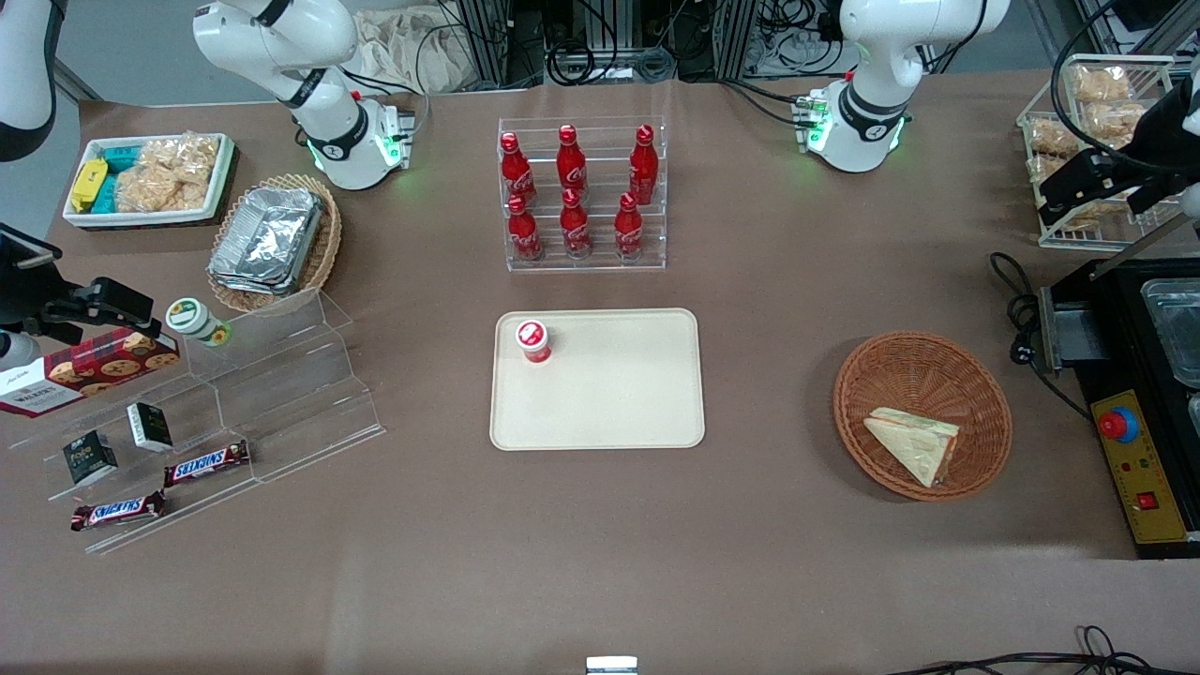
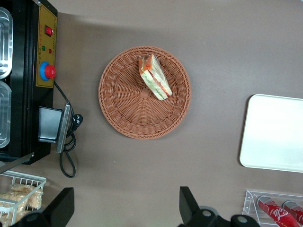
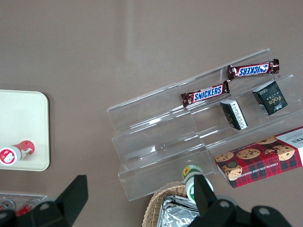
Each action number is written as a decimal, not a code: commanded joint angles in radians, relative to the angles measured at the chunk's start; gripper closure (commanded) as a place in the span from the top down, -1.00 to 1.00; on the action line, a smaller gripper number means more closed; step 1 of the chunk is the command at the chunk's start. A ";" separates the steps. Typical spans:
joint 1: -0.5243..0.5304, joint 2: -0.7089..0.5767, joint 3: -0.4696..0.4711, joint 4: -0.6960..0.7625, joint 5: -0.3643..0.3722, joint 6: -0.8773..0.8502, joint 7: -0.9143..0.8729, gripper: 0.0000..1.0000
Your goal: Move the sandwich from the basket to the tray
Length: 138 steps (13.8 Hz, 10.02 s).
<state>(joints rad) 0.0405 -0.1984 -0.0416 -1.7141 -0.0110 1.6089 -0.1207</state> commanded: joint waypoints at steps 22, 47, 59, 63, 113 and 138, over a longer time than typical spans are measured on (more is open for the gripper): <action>0.021 0.345 0.025 -0.084 -0.063 0.426 -0.325 1.00; 0.009 0.668 0.016 -0.248 -0.196 1.053 -0.366 -0.24; 0.012 0.289 0.017 0.129 -0.080 0.170 -0.270 -0.81; -0.010 0.234 -0.056 0.301 -0.028 -0.114 -0.292 -0.81; 0.303 0.355 -0.785 0.208 0.231 0.163 -0.939 1.00; -0.060 0.117 0.037 0.062 0.002 0.057 0.009 1.00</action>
<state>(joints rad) -0.0054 -0.0669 -0.0170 -1.6499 0.0004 1.6691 -0.1329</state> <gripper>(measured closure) 0.000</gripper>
